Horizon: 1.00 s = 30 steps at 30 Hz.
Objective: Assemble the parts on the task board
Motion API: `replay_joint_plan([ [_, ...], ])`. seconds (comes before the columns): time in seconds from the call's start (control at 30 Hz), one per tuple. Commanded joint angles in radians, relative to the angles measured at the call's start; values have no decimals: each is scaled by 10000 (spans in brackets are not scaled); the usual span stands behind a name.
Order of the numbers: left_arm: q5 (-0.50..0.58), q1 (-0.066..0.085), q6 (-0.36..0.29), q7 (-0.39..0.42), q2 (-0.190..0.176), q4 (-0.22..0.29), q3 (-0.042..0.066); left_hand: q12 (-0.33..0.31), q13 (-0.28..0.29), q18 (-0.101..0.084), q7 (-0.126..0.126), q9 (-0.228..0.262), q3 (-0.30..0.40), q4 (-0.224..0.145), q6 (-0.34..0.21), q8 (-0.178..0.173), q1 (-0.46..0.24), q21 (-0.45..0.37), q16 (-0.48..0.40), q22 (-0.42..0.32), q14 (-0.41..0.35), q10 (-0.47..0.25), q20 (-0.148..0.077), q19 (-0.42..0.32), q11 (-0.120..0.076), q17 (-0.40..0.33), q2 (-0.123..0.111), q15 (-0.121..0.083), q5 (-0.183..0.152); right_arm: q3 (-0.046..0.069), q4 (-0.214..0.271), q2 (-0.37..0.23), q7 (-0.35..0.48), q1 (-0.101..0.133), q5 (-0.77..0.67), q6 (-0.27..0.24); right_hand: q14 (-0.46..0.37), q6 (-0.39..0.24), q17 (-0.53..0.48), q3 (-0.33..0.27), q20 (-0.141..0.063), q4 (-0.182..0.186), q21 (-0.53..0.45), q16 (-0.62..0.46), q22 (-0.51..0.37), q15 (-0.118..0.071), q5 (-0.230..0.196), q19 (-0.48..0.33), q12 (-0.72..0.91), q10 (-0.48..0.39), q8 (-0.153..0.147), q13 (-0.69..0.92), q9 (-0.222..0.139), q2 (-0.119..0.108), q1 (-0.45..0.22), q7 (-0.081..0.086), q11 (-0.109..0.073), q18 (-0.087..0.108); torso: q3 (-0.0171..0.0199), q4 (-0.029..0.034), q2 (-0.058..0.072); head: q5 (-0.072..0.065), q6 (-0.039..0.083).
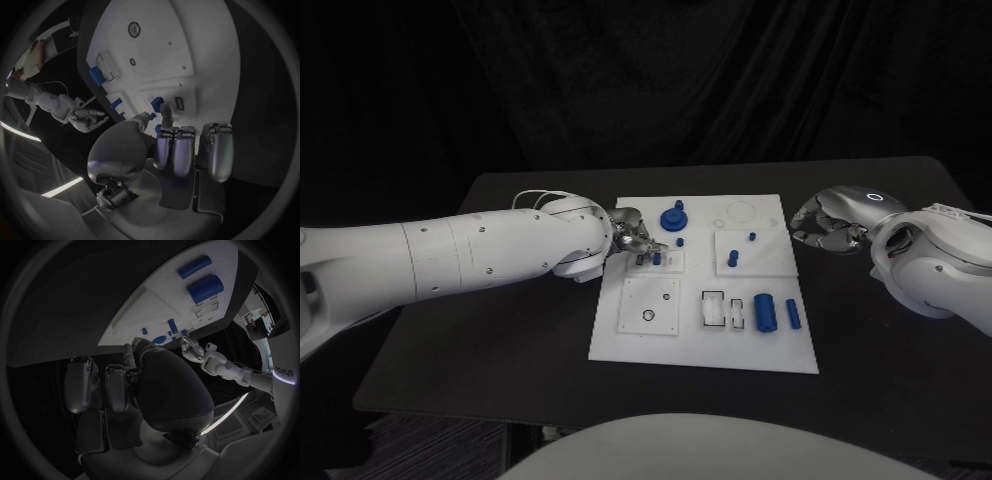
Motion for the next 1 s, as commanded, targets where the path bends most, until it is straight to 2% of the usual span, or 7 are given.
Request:
replay_joint_plan([
  [0.03,-151,80,-1133,465,-252,294,9,26,2622,-66,-6,229,-1,-61,86,46,124,40,65,1474,1074,1039,-73,158,-63,2632,9,-74,49,6,16,-16,-167,-27,-64,-12,854,-7,1916,34,78,14,-32,-29,1893,80,39,147,-57,847,-45,2446,-13,68,-5,22,96,73,0,0,-4,4,2],
  [0.23,-278,430,-1454,484,-624,568,10,26,2622,-72,-32,235,-1,-72,91,36,406,52,65,1499,1074,1039,-102,182,-89,2632,-62,-100,153,6,-1,-19,-165,-26,-64,-62,855,-6,1922,34,79,17,-43,-21,1890,80,40,143,-54,851,-45,2450,-13,69,-8,22,95,75,-4,-5,-8,46,2],
  [0.33,-301,551,-1443,481,-662,488,11,26,2622,-80,-42,260,9,-83,61,61,643,66,65,1527,1074,1039,-117,204,-99,2632,-112,-112,267,6,-25,-6,-159,-26,-64,-63,855,-6,1922,34,79,17,-43,-21,1890,80,40,143,-54,851,-45,2450,-13,69,-8,22,95,75,-1,-2,-11,51,2],
  [0.4,-312,608,-1238,436,-606,278,10,26,2622,-80,-41,261,9,-82,56,64,668,66,65,1527,1074,1039,-118,204,-101,2632,-118,-113,288,6,-44,17,-154,-26,-64,-62,855,-6,1922,34,79,17,-43,-21,1890,80,40,143,-54,851,-45,2450,-13,69,-8,22,95,75,19,-19,-20,73,2],
  [0.7,-324,659,-286,303,-57,-787,6,26,2622,-73,-15,280,-76,-24,14,103,765,40,65,1511,1074,1039,-114,186,-80,2632,-182,-98,99,6,-79,53,-145,-32,-64,31,853,0,1916,36,81,32,-44,-28,1890,82,51,143,-58,846,-45,2445,-15,76,-24,22,95,75,-3,30,6,13,2],
  [0.87,-325,633,120,321,337,-1443,5,26,2622,-70,-5,284,-154,-1,22,149,764,29,65,1504,1074,1039,-109,177,-72,2632,-238,-92,42,6,-88,86,-137,-43,-64,52,855,4,1923,40,81,37,-43,-20,1890,82,57,143,-60,842,-44,2441,-15,84,-28,21,96,75,2,0,13,50,2],
  [1.0,-325,582,271,357,615,-1896,5,26,2622,-74,10,283,-343,110,9,225,700,32,65,1523,1074,1039,-98,184,-58,2632,-290,-81,-148,6,-75,89,-126,-52,-64,56,852,8,1914,46,82,42,-50,-31,1888,83,64,141,-71,824,-44,2424,-15,94,-31,20,95,76,-24,7,28,30,2],
])
